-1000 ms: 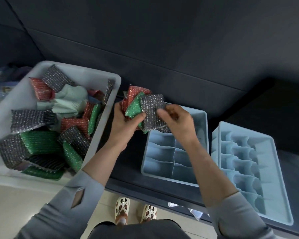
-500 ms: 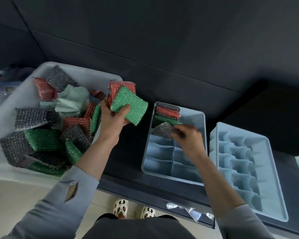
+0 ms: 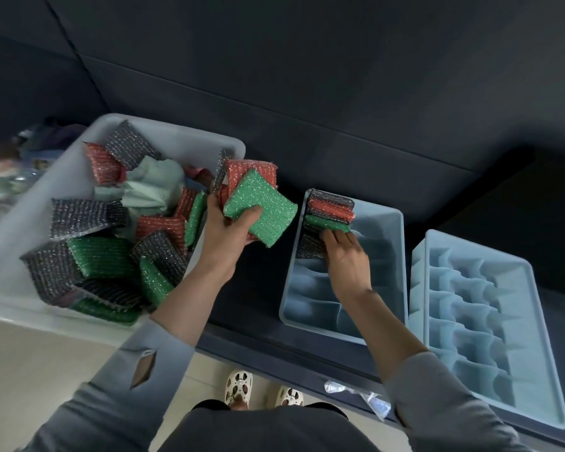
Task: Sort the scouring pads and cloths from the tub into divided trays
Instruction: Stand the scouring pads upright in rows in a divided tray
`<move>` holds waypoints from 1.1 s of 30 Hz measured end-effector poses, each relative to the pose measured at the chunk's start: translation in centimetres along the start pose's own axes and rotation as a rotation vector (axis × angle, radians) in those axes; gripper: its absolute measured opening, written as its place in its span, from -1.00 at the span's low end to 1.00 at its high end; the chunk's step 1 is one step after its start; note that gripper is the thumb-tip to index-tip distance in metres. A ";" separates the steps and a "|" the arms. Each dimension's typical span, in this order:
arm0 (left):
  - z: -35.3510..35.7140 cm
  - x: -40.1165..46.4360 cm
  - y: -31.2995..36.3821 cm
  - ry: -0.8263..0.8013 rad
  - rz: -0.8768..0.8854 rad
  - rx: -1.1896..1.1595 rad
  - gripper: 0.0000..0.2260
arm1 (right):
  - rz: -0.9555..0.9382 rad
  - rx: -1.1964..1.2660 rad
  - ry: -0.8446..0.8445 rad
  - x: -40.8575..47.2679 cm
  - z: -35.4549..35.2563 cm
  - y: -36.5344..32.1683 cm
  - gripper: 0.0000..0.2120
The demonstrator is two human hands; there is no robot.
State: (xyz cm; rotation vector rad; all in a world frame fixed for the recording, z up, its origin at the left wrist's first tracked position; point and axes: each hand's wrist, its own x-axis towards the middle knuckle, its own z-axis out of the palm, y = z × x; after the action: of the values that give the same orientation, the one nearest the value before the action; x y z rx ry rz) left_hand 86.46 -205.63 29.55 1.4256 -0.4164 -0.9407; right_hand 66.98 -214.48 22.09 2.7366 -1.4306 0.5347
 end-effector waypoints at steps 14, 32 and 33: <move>2.1 -2.0 0.4 -0.304 -0.096 -0.075 -0.63 | 0.573 1.295 -0.296 4.4 -7.0 0.3 -0.71; 0.2 -2.4 0.4 -0.052 -0.031 -0.050 -0.65 | 0.059 0.361 0.036 -1.4 -3.2 2.0 -0.76; 0.3 -2.5 0.2 -0.053 -0.030 -0.044 -0.66 | 0.036 0.340 0.031 -1.5 -2.8 2.0 -0.74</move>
State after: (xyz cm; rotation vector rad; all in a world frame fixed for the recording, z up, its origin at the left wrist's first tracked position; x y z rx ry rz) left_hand 84.88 -203.98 30.50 1.3730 -0.4123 -1.0074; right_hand 63.76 -213.96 23.96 2.9381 -1.5088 0.8949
